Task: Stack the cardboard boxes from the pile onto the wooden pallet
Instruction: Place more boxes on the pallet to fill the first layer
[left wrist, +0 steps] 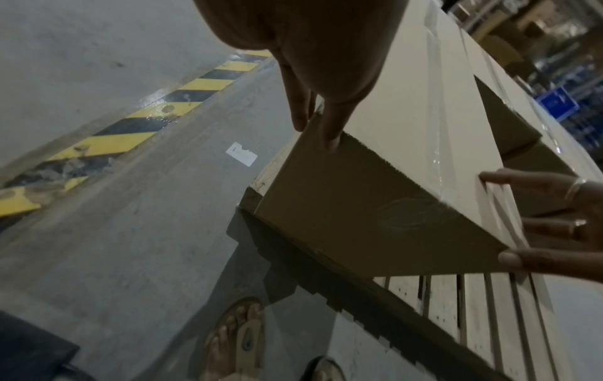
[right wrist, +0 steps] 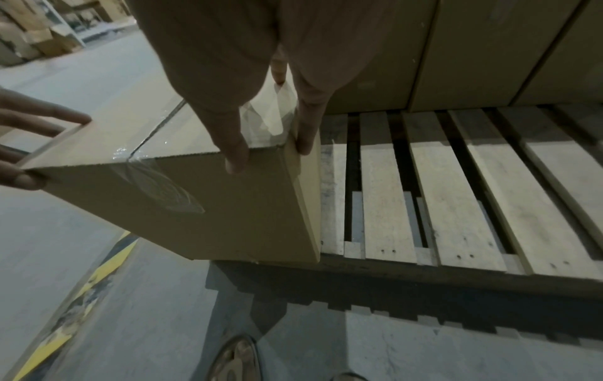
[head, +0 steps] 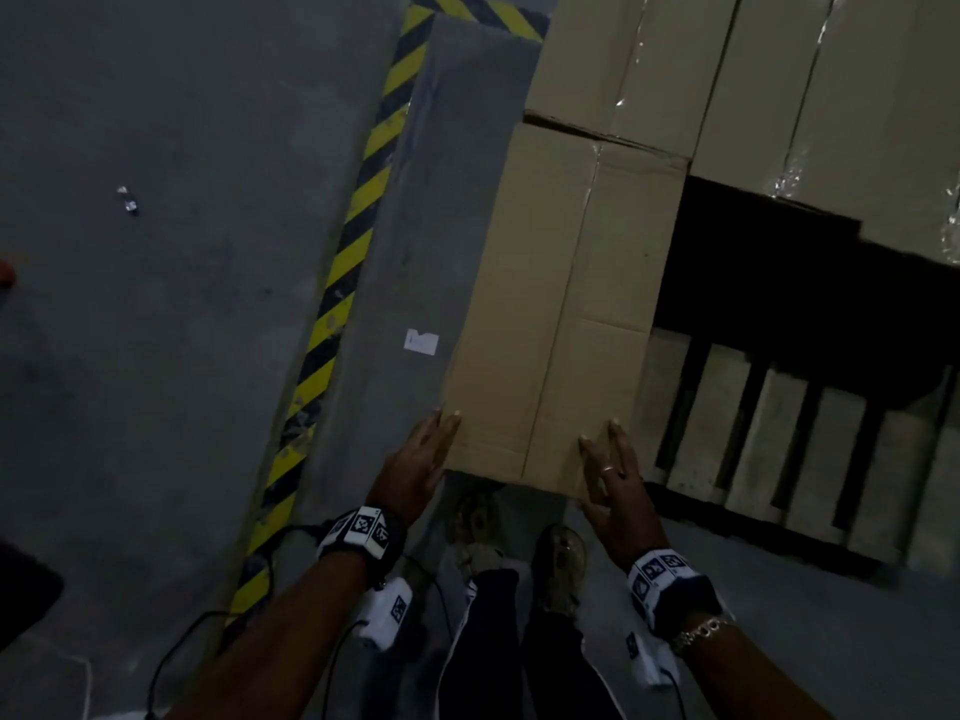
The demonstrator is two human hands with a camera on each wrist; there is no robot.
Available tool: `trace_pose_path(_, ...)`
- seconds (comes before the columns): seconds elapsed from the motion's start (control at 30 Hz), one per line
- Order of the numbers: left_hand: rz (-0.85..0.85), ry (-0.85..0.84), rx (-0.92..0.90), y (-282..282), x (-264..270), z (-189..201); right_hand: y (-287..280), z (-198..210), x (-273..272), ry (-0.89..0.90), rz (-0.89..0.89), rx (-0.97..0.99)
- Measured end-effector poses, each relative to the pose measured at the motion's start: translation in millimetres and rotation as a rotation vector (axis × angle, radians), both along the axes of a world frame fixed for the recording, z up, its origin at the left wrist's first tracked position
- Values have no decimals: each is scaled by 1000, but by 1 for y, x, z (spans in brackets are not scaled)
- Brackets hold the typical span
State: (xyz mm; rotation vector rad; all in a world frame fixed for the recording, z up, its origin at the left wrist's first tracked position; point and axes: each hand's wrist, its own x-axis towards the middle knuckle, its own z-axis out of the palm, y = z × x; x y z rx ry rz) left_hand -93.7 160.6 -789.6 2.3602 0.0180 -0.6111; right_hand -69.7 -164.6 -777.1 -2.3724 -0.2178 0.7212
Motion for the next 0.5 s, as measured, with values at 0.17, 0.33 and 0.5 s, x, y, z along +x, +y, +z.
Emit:
trace_pose_path(0.17,-29,-65,-1,4,-1,-6,4,3,4,25,-7,-3)
trace_pose_path(0.33,-8,-127,36,8,-1,-9,13,7,7,41,7,-15)
trace_pose_path(0.5,4,-200,49,12,0,-9,20,10,10,39,35,-43)
